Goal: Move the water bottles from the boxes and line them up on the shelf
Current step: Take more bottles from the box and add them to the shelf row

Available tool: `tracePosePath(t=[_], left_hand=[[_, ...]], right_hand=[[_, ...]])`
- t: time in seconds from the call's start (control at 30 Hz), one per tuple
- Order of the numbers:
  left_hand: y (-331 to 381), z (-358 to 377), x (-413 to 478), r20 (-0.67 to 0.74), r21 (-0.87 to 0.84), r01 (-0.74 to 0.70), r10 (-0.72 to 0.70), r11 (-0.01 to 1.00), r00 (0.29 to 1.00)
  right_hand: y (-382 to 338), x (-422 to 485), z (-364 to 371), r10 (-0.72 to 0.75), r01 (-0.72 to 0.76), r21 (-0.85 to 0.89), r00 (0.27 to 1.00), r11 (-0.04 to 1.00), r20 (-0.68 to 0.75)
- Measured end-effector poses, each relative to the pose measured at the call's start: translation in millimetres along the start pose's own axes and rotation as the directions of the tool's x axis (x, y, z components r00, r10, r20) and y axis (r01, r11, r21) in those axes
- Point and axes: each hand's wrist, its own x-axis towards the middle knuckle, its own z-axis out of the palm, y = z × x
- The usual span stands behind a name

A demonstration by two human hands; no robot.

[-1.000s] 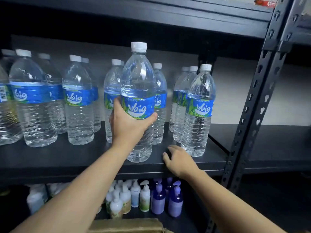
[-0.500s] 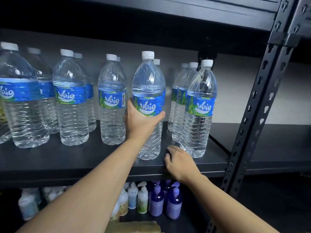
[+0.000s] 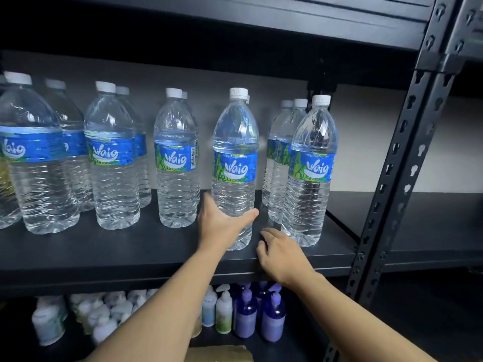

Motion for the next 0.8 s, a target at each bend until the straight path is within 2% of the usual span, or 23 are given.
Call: tracePosePath(t=[0.37, 0.8], left_hand=[[-3.5, -0.8, -2.2, 0.056, -0.071, 0.025, -0.021, 0.997, 0.998], [-5.4, -3.0, -10.3, 0.097, -0.040, 0.002, 0.002, 0.999, 0.995]], right_hand=[[1.2, -0.1, -0.8, -0.008, 0.008, -0.026, 1.000, 1.000, -0.010], [1.8, 0.4, 3.3, -0.010, 0.010, -0.021, 1.000, 1.000, -0.024]])
